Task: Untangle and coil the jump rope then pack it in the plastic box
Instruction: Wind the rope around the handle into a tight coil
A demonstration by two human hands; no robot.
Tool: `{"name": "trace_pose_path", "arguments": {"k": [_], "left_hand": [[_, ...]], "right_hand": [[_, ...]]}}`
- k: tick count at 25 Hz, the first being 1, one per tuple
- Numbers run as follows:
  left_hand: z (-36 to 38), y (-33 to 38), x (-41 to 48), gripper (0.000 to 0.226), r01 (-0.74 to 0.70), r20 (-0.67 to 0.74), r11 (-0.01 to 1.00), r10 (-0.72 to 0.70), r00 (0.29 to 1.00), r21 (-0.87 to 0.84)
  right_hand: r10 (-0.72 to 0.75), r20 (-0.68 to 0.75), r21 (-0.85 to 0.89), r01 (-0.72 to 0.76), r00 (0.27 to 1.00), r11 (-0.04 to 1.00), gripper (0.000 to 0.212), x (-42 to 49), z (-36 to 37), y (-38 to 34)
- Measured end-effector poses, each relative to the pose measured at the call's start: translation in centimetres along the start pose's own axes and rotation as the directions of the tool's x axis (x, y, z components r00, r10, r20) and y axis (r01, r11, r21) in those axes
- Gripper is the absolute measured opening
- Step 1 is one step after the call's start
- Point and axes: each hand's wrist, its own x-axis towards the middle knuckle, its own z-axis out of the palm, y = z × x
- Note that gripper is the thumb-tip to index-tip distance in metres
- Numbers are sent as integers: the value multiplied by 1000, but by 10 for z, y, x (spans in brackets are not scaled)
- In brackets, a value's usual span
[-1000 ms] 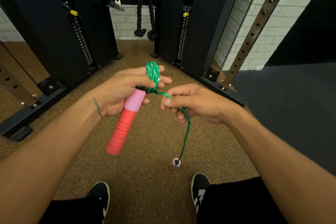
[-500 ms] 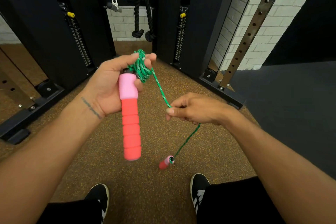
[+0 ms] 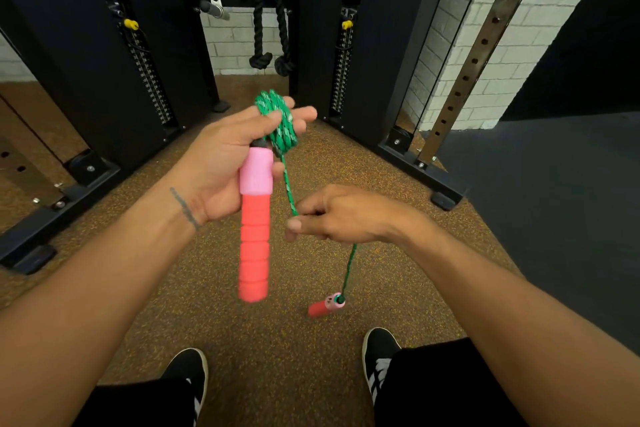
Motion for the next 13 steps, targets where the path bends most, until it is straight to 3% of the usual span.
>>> {"name": "trace_pose_path", "arguments": {"k": [2, 6, 8, 13], "left_hand": [[-6, -5, 2, 27, -3, -62, 959, 21, 998, 282], [-9, -13, 1, 24, 20, 44, 728, -69, 997, 686], [-5, -15, -2, 28, 37, 90, 686, -148, 985, 727], [0, -10, -7, 22, 71, 227, 822, -237, 945, 565]], "right_hand": [[-81, -3, 140, 80, 997, 987, 30, -8, -5, -9], [-134, -111, 318, 163, 985, 934, 23, -22, -23, -5], [-144, -198, 373, 210, 970, 904, 20, -27, -31, 2], [-201, -346, 452, 350, 916, 820, 7, -30, -35, 8]]}}
